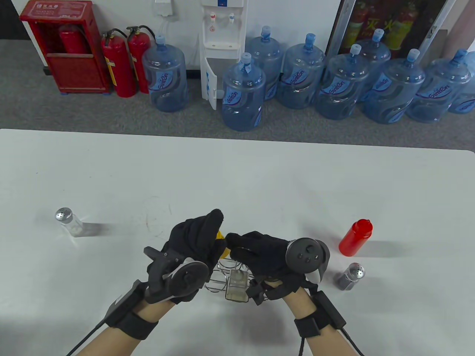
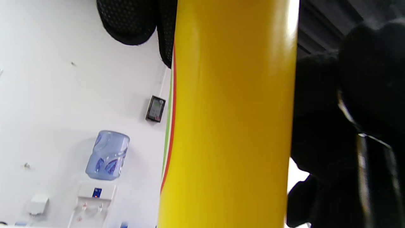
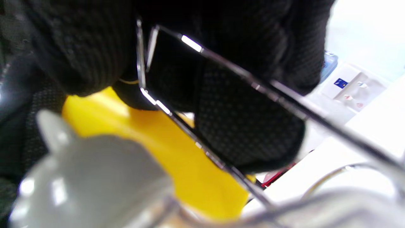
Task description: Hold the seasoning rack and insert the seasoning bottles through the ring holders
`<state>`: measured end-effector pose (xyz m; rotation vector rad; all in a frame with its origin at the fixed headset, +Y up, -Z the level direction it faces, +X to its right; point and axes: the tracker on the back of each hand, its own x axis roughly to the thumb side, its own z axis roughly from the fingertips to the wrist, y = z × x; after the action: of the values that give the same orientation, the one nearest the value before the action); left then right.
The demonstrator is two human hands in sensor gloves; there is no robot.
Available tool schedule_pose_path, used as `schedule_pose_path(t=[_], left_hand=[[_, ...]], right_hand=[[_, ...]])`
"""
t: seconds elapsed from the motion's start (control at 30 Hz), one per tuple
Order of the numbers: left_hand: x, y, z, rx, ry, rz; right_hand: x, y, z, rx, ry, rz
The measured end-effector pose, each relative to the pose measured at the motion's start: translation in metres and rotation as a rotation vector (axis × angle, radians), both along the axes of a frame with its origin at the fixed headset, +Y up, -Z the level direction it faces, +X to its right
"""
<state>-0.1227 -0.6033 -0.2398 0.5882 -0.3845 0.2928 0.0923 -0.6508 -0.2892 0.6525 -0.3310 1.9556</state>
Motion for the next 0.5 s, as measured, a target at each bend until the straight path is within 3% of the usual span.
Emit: schedule_pose_path(t=[0.27, 0.5], left_hand=[[0.003, 0.000, -0.001, -0.046, -0.043, -0.034], [0.002, 0.008, 0.008, 0.053, -0.035, 0.042]], right_hand=[[-0.006, 0.004, 0.011, 0.118, -0.035, 0.011], [-0.001, 0.013, 0.019, 0.177, -0.065, -0.068]])
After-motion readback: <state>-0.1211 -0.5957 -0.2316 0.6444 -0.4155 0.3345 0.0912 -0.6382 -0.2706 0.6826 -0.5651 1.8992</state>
